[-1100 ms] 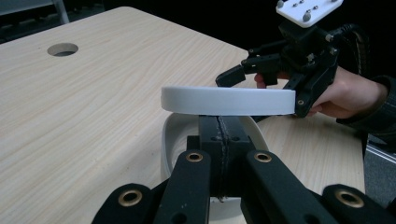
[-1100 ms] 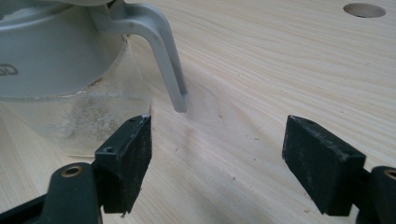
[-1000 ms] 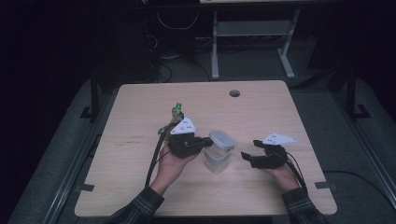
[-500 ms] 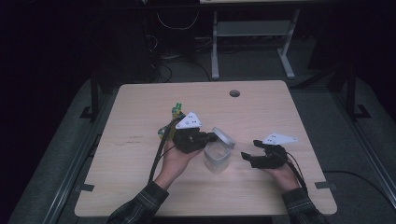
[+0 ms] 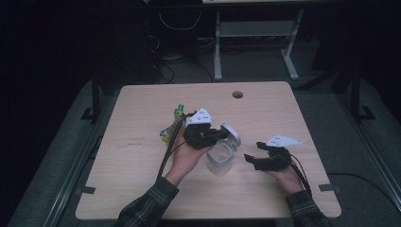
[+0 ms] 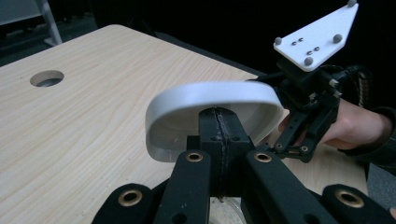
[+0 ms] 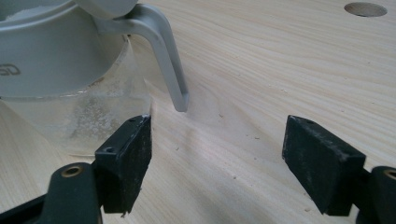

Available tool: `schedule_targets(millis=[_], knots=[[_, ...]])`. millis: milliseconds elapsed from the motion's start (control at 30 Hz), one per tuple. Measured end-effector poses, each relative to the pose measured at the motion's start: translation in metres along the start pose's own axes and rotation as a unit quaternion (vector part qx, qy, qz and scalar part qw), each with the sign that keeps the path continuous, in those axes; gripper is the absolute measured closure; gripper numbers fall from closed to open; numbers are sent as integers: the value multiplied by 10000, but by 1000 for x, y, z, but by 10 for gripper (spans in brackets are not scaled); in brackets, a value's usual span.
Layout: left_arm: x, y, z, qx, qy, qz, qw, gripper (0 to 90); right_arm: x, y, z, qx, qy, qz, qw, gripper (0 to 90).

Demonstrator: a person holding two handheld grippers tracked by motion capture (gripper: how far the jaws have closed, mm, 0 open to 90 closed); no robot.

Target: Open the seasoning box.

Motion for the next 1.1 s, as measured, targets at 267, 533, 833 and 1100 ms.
schedule_targets(millis=[267,533,833,1100], knots=[[5,-4,0,9,27,22,10000,900,-1,0,-1,4,3,-7,10000,237],[-6,-6,-4,-54,34,50,10000,890,0,0,-1,1,5,10,10000,237],[-24,-6,-9,-204,78,283,9994,744,1,1,-1,1,11,40,10000,237],[-42,1,-16,-220,-19,303,9993,591,1,2,-1,0,13,69,10000,237]])
Point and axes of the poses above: each handheld gripper's, and its own axes: x roughly forward along the jaws, y roughly out of its underside, z roughly to its left, the point moved 6 cm from there along x, roughly forward along the jaws, and after that the axes turned 8 degrees about -z, right-handed, at the moved point
